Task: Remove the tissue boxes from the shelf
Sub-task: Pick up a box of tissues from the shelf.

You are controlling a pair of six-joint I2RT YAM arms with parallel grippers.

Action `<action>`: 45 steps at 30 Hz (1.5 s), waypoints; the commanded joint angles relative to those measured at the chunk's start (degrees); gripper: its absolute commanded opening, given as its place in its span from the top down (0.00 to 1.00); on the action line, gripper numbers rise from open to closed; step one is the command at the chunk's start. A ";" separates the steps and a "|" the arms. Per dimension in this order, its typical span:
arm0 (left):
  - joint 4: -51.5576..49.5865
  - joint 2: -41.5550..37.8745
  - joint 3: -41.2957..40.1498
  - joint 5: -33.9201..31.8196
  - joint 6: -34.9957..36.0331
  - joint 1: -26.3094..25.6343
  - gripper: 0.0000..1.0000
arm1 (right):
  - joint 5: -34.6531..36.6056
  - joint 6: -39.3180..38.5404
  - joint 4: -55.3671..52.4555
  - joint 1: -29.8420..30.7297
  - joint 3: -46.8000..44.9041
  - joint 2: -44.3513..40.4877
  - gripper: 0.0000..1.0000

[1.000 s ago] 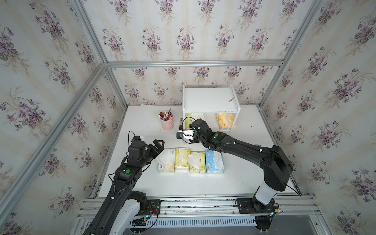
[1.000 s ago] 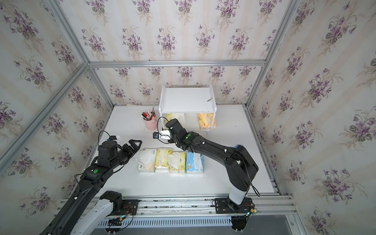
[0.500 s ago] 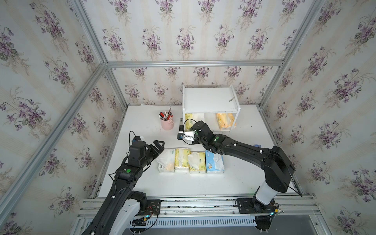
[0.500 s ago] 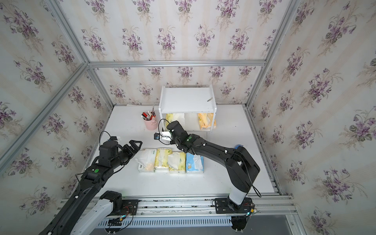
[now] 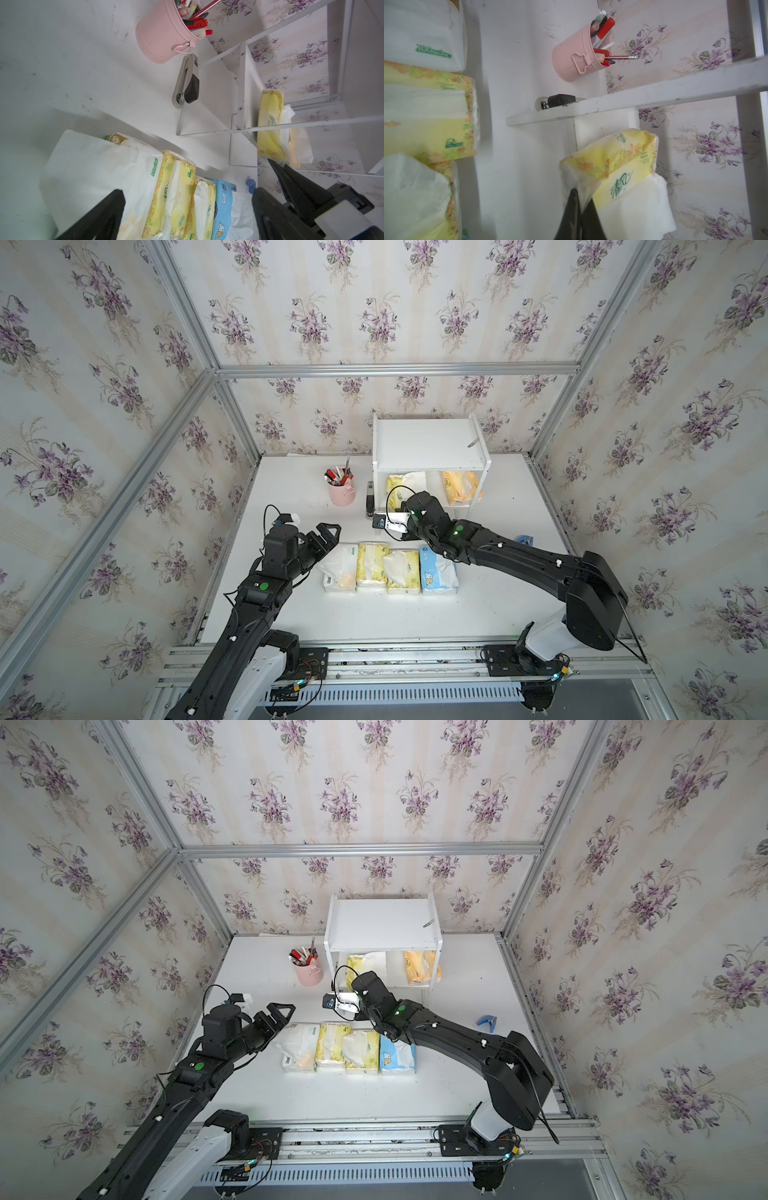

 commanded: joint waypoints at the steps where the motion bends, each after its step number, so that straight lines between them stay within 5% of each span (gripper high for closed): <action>1: 8.23 1.60 0.47 8.00 1.98 0.07 0.01 | -1.80 3.85 0.32 0.34 -2.30 -3.70 1.00; 8: 17.29 8.48 2.86 18.90 -0.38 -0.99 0.06 | -4.24 8.44 0.21 2.12 -9.36 -13.58 1.00; 18: 22.48 16.30 7.54 19.34 -2.20 -7.77 0.06 | -7.48 12.25 -2.35 5.17 -16.35 -25.56 1.00; 30: 24.72 28.49 14.66 20.28 -1.85 -16.05 0.08 | -5.19 14.51 -2.45 7.02 -17.47 -28.00 1.00; 39: 23.69 32.85 18.18 21.02 -0.22 -18.88 0.36 | -4.35 14.26 -0.62 7.20 -18.41 -28.28 1.00; 45: 23.09 34.17 18.32 20.53 -0.81 -18.92 0.40 | -4.88 14.53 1.90 7.20 -18.83 -28.60 1.00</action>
